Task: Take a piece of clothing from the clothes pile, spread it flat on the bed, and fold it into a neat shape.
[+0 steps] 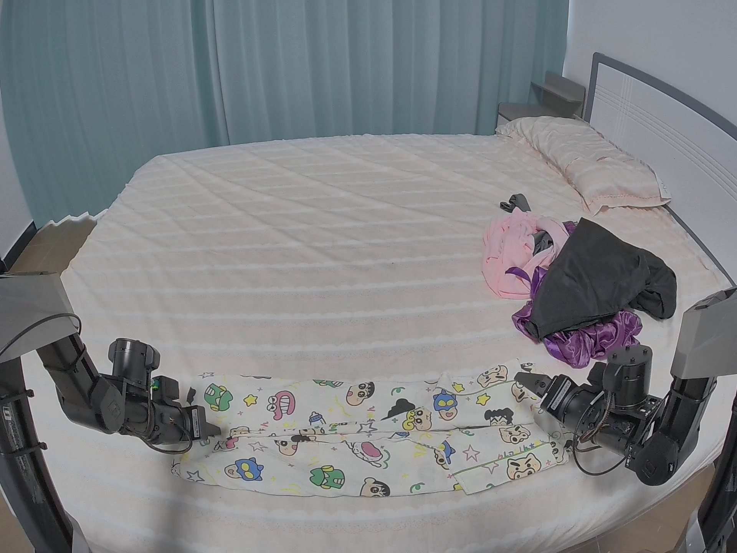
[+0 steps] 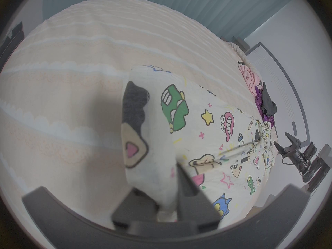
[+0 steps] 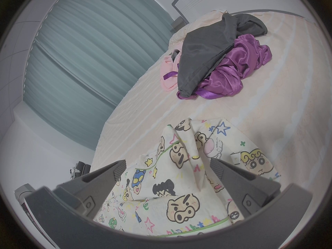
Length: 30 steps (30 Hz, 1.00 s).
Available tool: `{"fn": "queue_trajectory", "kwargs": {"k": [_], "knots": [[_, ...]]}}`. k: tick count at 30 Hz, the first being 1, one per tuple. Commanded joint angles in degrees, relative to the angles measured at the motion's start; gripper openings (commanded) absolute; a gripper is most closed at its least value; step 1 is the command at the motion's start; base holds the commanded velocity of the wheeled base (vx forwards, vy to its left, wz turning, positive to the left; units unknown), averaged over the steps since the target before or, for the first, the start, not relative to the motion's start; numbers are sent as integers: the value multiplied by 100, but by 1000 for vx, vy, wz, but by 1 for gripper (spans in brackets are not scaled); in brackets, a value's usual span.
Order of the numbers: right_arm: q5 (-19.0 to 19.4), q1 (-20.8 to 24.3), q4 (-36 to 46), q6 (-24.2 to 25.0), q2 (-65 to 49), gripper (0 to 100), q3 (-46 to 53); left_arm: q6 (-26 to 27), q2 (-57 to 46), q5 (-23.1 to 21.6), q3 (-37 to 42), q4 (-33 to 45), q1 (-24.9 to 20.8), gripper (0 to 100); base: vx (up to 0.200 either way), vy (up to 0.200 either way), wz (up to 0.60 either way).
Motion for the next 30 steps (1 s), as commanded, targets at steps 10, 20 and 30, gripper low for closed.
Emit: {"fn": "queue_trajectory", "kwargs": {"k": [10,20,30], "knots": [[-7,-21,-6,9,-21,100,1,-23,-740,15,236,54,237,0,0,0,0],[2,-126,-6,0,-65,100,-17,12,-1487,-73,174,564,1143,0,0,0,0],[2,-135,-6,0,-57,100,-26,293,-1750,-354,-643,1478,2549,0,0,0,0]]}}
